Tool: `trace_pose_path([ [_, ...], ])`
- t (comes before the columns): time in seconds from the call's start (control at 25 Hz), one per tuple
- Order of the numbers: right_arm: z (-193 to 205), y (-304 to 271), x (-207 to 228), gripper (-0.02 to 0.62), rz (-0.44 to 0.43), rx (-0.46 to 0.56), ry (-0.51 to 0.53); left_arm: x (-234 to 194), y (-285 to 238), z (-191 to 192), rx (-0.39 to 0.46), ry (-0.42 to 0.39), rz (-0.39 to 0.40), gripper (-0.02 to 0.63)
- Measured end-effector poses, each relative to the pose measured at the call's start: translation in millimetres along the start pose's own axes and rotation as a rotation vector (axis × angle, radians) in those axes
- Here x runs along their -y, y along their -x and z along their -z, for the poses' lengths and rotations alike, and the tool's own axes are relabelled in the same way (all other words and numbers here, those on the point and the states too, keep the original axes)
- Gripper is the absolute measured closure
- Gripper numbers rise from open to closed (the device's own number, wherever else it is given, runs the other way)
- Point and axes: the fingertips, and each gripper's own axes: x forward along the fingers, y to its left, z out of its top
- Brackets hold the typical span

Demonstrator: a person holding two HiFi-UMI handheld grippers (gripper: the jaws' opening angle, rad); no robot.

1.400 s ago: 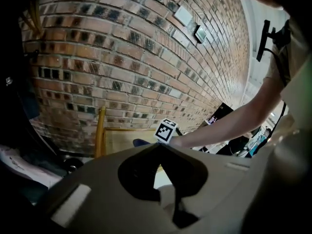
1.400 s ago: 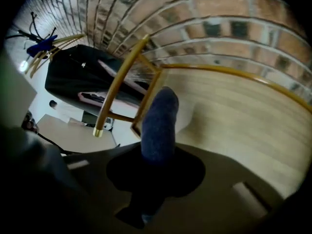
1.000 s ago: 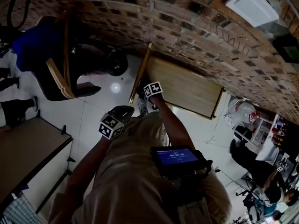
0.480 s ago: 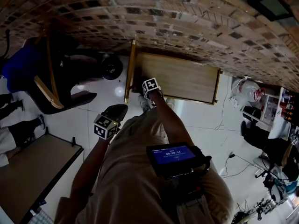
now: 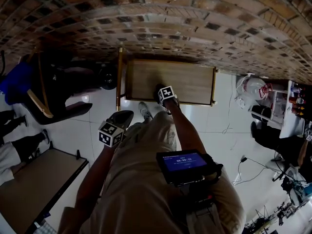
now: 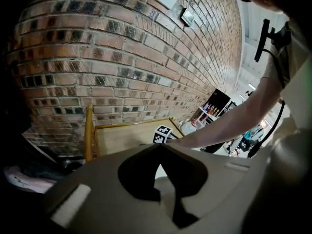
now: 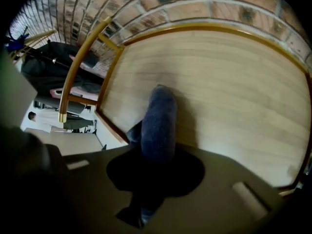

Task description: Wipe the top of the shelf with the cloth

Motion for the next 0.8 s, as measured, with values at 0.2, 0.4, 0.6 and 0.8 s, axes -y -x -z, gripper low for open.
trace_pose_path([
  [0.2, 26.0, 22.9, 59.6, 0.531, 0.031, -0.005, -0.040, 36.8, -28.4, -9.5, -0.048, -0.016, 0.022, 0.601],
  [0.4, 46.9, 45.7, 112.9, 0.531, 0.052, 0.030, -0.109, 67.2, -55.4, -31.1, -0.070, -0.069, 0.042, 0.601],
  [0.6, 73.2, 61.5, 171.4, 0.531, 0.101, 0.047, -0.169, 101.9, -76.4, -49.8, -0.099, -0.115, 0.066, 0.601],
  [0.8, 97.4, 88.9, 222.6, 0.531, 0.168, 0.066, -0.242, 126.7, -88.1, -64.8, -0.106, -0.167, 0.078, 0.601],
])
